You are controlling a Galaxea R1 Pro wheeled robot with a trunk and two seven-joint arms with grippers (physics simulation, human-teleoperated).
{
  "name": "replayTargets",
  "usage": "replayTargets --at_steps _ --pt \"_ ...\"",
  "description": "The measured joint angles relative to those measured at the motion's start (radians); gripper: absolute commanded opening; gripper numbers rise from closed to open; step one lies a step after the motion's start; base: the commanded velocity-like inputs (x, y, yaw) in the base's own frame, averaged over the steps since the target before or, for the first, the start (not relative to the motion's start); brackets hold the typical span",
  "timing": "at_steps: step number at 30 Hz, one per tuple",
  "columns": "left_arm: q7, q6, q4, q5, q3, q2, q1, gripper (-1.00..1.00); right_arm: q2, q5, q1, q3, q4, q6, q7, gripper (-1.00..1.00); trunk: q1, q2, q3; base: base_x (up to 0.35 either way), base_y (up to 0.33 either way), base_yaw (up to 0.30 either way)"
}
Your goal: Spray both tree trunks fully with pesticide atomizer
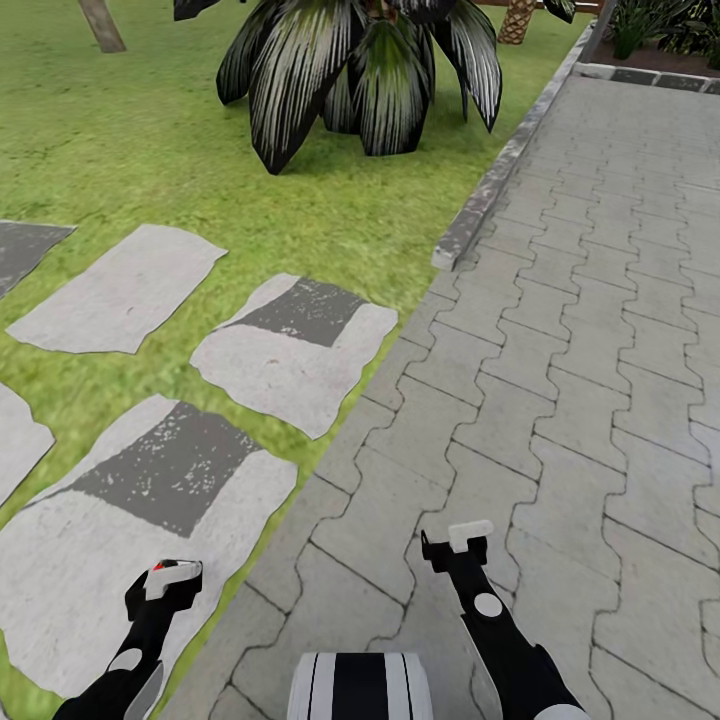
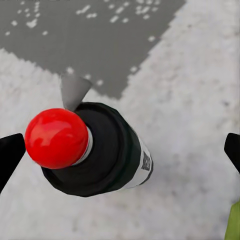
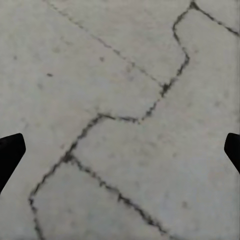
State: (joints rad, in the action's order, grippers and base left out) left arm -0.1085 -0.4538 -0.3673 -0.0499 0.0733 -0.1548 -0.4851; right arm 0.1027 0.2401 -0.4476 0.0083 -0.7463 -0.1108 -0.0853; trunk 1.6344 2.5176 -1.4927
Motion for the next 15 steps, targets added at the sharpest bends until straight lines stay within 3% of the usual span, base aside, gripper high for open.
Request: replayTargets --at_steps 15 --pt "0.000 0.000 -0.001 -0.005 0.002 -0.001 0.000 1.00 0.000 0.000 0.000 0.000 0.000 0.000 0.000 1.00 0.000 0.000 0.000 0.001 0.009 0.000"
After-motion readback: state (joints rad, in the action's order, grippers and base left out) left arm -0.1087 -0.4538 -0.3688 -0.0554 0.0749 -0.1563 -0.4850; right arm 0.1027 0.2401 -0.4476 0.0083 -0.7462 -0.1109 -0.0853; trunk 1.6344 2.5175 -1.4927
